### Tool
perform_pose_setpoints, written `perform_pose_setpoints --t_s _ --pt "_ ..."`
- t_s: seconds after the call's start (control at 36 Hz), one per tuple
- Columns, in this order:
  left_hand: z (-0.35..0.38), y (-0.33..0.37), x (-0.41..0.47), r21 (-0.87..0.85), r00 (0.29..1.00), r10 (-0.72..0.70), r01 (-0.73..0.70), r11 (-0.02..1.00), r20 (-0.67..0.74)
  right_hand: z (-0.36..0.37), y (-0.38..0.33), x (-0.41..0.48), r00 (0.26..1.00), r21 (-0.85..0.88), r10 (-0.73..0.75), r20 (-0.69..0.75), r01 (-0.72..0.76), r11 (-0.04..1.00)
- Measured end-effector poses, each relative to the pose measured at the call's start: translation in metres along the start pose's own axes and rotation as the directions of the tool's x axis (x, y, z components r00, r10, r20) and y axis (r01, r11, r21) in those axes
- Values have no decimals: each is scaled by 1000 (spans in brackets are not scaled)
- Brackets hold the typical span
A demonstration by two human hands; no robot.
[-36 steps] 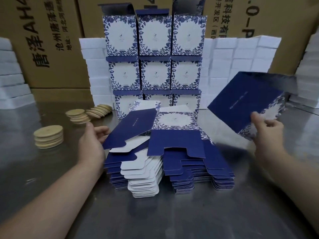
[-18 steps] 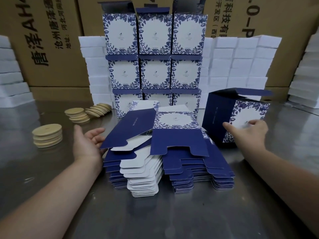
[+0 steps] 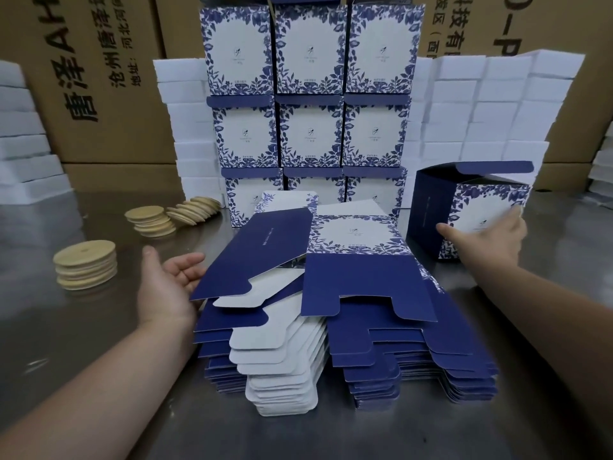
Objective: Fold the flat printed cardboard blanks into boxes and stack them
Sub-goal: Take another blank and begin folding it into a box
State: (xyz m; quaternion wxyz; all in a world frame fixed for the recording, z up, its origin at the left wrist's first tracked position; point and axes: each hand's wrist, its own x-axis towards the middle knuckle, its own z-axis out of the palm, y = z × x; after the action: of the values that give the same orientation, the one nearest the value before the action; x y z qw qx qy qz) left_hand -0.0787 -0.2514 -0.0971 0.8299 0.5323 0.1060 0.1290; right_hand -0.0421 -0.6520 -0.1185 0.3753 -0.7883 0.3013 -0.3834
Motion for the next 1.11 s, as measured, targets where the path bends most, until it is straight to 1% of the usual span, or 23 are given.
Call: perform_pose_setpoints --t_s 0.14,0.25,0.39,0.53,0.67,0.75,0.86,1.03,1.11 --pt "-1 -1 3 -1 1000 -1 1 1000 5 18 -7 16 1000 -25 6 4 -6 1000" --pt "-1 -3 8 -10 1000 7 -7 1000 2 31 -11 26 999 -45 4 49 -2 999" --pt "-2 -5 12 -25 1000 -1 1 1000 1 43 -14 34 991 -111 -93 91 103 988" --pt "-3 -5 12 -19 1000 -9 9 1000 4 45 -10 39 981 -145 -89 175 115 983" --pt "-1 -6 12 19 1000 -6 6 1000 8 46 -9 39 958 -202 -123 258 179 963" --pt "-1 -6 12 23 1000 -6 6 1000 11 47 -10 39 936 -284 -145 320 241 928" --pt "-1 -6 12 25 1000 -8 8 1000 11 51 -11 39 887 -381 -155 434 337 861" --pt "-1 -6 12 14 1000 -11 11 1000 18 57 -11 41 815 -462 -166 555 468 753" --pt "0 -7 12 29 1000 -5 4 1000 31 61 -10 42 783 -469 -182 595 523 712"
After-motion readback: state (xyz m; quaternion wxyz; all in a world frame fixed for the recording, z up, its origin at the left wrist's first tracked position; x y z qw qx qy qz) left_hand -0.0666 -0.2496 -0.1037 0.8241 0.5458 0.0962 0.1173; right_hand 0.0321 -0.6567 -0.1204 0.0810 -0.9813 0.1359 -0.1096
